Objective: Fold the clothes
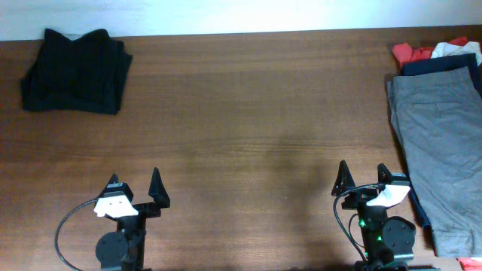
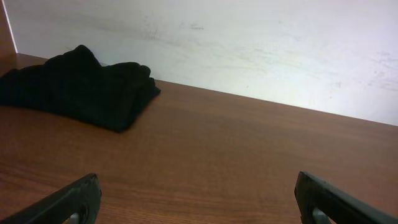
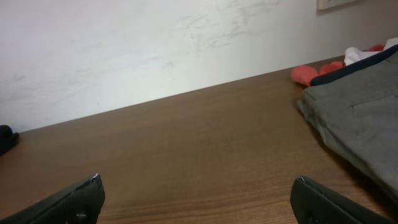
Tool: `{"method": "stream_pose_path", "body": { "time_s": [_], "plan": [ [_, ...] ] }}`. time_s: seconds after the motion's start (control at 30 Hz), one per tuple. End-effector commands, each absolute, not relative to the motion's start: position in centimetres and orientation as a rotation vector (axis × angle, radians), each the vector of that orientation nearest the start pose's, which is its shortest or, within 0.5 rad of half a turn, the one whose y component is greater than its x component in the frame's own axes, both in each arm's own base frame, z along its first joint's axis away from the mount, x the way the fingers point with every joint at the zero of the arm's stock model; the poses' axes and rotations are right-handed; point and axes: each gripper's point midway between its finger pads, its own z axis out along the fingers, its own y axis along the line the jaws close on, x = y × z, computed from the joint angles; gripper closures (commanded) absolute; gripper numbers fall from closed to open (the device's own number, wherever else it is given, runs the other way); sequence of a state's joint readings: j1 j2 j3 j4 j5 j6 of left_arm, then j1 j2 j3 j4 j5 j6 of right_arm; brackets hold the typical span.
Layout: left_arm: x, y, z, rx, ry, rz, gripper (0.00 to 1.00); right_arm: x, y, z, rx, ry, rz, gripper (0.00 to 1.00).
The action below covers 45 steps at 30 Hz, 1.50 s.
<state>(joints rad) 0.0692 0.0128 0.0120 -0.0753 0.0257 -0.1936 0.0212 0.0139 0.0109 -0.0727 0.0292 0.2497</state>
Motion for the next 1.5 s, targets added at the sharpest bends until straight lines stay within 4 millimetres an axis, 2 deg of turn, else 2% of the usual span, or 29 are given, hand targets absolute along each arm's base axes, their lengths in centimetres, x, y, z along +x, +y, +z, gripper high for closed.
{"method": "stream_pose_path", "body": {
  "time_s": [0.0, 1.17, 1.27, 1.33, 1.47],
  "plan": [
    [24.6, 1.3, 15.6, -0.186, 1.640, -0.101, 0.01, 24.6, 0.1, 15.5, 0.203, 1.642, 0.175, 0.01],
    [24.6, 1.3, 15.6, -0.186, 1.640, -0.101, 0.01, 24.6, 0.2, 15.6, 0.200, 1.638, 0.184, 0.01],
    [24.6, 1.3, 15.6, -0.186, 1.640, -0.101, 0.01, 24.5, 2.1, 15.7, 0.113, 1.647, 0.278, 0.01],
    [24.6, 1.3, 15.6, -0.186, 1.640, -0.101, 0.01, 24.1, 4.5, 16.1, 0.003, 1.643, 0.392, 0.01],
    [24.6, 1.3, 15.6, -0.186, 1.640, -0.101, 0.01, 23.4, 6.8, 17.2, -0.067, 1.609, 0.545, 0.01]
  ]
}}
